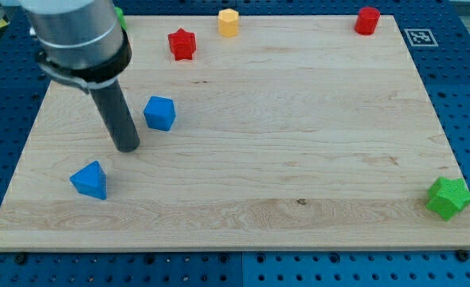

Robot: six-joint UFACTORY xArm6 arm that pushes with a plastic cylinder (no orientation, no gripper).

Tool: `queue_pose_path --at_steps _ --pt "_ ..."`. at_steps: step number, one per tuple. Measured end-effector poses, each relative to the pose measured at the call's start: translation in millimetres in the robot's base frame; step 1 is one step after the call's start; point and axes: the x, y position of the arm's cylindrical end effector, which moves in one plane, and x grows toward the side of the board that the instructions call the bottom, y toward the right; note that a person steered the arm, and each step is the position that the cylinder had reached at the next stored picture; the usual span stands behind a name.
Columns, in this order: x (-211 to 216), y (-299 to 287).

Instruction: Move the blue cube diagonal top left to the green star

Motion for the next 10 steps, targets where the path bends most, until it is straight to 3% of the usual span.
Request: queue_pose_path --at_steps 2,5,10 --pt "-45 -24" --pt "-45 32" --pt "-45 14"
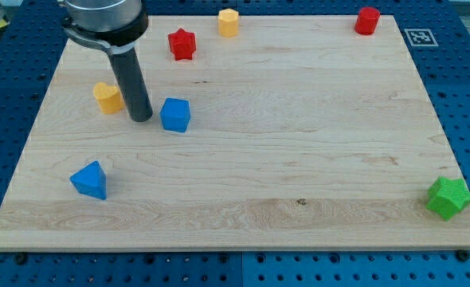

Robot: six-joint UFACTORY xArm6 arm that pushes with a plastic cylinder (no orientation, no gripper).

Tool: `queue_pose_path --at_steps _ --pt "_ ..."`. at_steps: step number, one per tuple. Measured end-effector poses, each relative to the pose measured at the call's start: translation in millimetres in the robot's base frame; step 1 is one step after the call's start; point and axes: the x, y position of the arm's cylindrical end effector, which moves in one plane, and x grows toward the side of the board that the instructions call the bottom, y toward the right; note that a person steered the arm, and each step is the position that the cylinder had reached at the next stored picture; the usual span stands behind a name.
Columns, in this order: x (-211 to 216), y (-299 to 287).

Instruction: Move the blue cube diagonal top left to the green star

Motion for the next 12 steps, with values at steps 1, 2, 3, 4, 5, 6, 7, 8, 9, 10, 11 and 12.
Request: queue_pose_path --at_steps 1,2,3,4,5,6,7,8,9,10,11,12 --pt "0 5" --pt "0 21" --pt "1 24" --pt "8 32" --pt "15 54" --pt "13 78" --pt "11 108" --pt "13 146" --pt "18 188" --pt "19 231" --pt "29 271" --pt "68 302"
